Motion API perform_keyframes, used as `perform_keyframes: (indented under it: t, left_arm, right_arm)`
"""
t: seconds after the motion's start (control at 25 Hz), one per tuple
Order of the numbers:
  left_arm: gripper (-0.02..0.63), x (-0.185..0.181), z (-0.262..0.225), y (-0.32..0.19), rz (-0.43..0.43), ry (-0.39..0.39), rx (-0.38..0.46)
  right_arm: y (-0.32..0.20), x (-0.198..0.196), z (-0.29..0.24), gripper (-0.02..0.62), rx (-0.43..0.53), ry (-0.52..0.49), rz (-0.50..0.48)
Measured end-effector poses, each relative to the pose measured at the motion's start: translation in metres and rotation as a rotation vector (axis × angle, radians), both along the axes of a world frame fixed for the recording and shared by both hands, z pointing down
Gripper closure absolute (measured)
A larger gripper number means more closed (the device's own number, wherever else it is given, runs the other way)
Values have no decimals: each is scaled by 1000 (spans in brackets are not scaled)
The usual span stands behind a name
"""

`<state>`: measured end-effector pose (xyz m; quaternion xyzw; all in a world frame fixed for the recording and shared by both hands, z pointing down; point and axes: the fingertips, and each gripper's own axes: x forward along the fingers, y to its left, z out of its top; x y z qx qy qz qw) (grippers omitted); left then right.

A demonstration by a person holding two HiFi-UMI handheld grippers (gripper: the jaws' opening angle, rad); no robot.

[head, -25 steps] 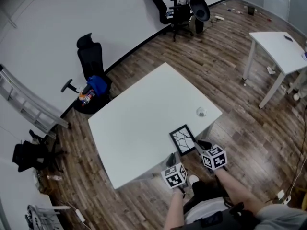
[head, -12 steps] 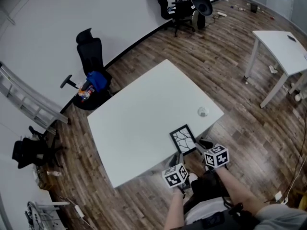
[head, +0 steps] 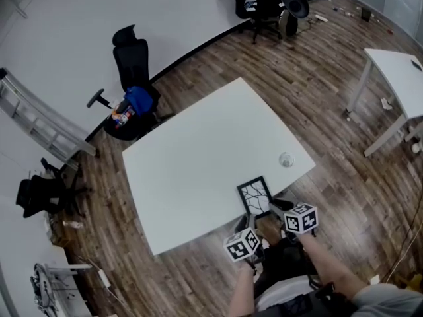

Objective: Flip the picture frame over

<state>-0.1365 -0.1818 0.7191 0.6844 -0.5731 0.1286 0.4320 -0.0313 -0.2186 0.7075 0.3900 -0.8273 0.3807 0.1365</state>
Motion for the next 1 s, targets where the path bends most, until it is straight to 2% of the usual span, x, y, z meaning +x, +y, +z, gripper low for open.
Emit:
perform_keyframes:
  t: [0.2, 0.6, 0.76, 1.0]
  left_arm:
    - [509, 1, 6, -6, -18, 37, -32]
    - [516, 5, 14, -11, -2, 75, -62]
    - [520, 2, 13, -14, -15, 114, -86]
    - [522, 3, 13, -15, -19, 122, -119]
  right_arm:
    - [-2, -2, 8, 474, -46, -50, -19]
    - [-8, -4, 14, 474, -141, -173, -25]
    - [-10, -4, 9, 492, -152, -210, -27]
    - [-14, -1, 2, 495, -152, -245, -40]
